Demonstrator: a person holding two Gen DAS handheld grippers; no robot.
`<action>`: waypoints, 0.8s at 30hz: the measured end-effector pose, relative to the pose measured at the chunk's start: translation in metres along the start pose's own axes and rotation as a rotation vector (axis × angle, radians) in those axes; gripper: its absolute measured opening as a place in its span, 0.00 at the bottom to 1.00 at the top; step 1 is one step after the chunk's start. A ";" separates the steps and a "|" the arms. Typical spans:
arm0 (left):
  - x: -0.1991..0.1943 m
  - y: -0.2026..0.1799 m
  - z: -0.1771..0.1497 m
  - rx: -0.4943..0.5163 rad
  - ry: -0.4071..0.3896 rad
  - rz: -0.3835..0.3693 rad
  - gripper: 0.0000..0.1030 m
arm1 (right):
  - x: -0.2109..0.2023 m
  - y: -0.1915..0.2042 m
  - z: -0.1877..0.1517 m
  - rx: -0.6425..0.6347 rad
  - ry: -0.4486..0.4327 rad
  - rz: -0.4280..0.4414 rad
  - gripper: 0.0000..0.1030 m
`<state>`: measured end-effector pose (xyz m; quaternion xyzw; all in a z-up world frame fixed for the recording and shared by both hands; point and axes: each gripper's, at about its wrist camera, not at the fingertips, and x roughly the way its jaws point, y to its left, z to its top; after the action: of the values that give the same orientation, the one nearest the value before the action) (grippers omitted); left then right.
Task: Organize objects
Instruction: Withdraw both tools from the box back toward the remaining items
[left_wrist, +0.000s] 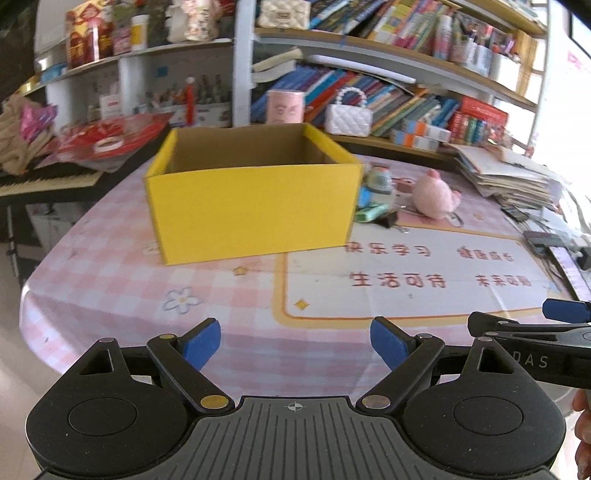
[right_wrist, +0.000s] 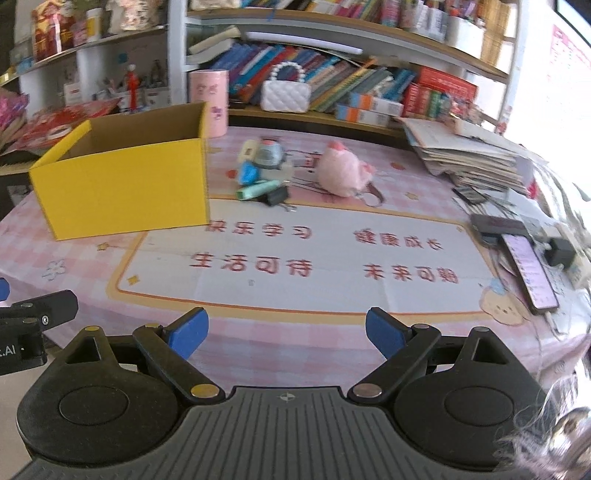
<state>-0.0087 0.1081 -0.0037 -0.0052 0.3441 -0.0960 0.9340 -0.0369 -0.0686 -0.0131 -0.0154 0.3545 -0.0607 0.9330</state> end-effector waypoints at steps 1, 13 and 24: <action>0.001 -0.004 0.000 0.008 0.000 -0.009 0.88 | -0.001 -0.004 -0.001 0.009 0.000 -0.011 0.90; 0.014 -0.028 0.007 0.056 0.020 -0.075 0.88 | 0.001 -0.032 -0.006 0.075 0.029 -0.083 0.91; 0.034 -0.047 0.019 0.064 0.030 -0.083 0.88 | 0.017 -0.051 0.002 0.081 0.046 -0.089 0.91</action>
<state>0.0205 0.0548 -0.0076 0.0118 0.3541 -0.1456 0.9237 -0.0282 -0.1210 -0.0194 0.0078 0.3719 -0.1168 0.9209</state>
